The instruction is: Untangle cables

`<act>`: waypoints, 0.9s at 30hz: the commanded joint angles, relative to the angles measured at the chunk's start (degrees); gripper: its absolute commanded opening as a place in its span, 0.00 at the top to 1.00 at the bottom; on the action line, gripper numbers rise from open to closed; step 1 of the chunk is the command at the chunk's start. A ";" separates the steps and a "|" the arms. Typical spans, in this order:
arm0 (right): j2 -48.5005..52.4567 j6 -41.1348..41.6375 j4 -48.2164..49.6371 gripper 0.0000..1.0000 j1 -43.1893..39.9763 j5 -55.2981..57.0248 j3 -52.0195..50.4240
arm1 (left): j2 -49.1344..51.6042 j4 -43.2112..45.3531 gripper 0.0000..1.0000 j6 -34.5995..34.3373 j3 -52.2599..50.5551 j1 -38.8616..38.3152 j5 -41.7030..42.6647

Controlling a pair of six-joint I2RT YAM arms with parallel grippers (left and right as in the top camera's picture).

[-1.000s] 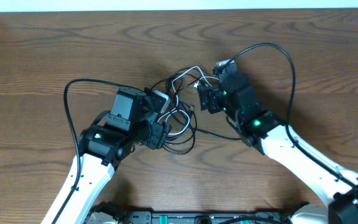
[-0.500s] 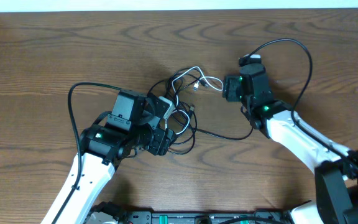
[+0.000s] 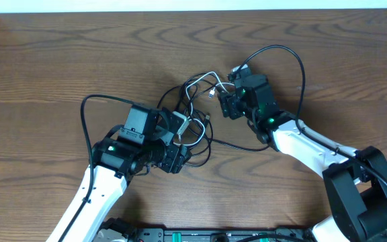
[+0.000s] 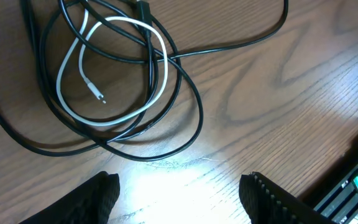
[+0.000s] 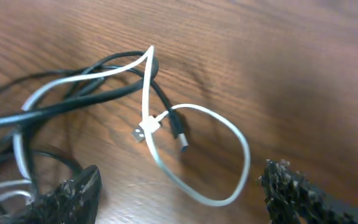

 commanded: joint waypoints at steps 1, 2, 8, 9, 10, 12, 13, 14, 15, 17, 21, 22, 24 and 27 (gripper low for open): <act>1.90 -9.49 0.37 0.21 0.13 1.84 -0.02 | 0.22 0.66 0.32 0.94 -1.05 0.09 1.16; 2.38 -10.23 0.59 0.22 0.17 1.84 -0.02 | 0.22 0.76 0.32 0.94 -1.22 0.09 1.16; 5.22 -10.88 2.32 0.22 0.22 1.79 -0.02 | 0.22 1.03 0.32 0.94 -1.36 0.09 1.16; 5.99 -10.88 3.17 0.22 0.22 1.81 -0.02 | 0.22 1.16 0.32 0.94 -1.36 0.09 1.16; 6.73 -10.84 4.24 0.23 0.22 1.79 -0.02 | 0.22 1.33 0.32 0.94 -1.36 0.09 1.16; 8.33 -10.75 6.62 0.26 0.28 1.31 -0.02 | 0.22 1.66 0.32 0.94 -1.36 0.09 1.18; 9.14 -10.43 7.89 0.28 0.26 1.20 -0.02 | 0.22 1.75 0.32 0.94 -1.36 0.09 1.27; 9.77 -10.12 8.96 0.30 0.26 1.20 -0.02 | 0.22 1.75 0.32 0.94 -1.36 0.09 1.70; 10.43 -10.12 10.05 0.30 0.26 1.20 -0.02 | 0.22 1.75 0.32 0.94 -1.36 0.09 2.23; 11.39 -9.16 11.58 0.31 0.26 1.27 -0.02 | 0.22 1.73 0.32 0.94 -1.36 0.09 2.23; 12.15 -5.03 12.81 0.61 0.20 2.73 -0.02 | 0.24 1.86 0.32 0.94 -1.36 0.09 2.23; 12.15 -4.39 12.92 0.70 0.20 3.17 -0.02 | 0.24 1.90 0.32 0.94 -1.38 0.09 2.23; 12.07 -2.73 13.03 0.93 0.20 4.09 0.00 | 0.24 1.92 0.32 0.94 -1.38 0.09 2.23; 11.17 -0.76 12.74 0.99 0.20 4.22 0.00 | 0.24 1.92 0.32 0.94 -1.38 0.09 2.23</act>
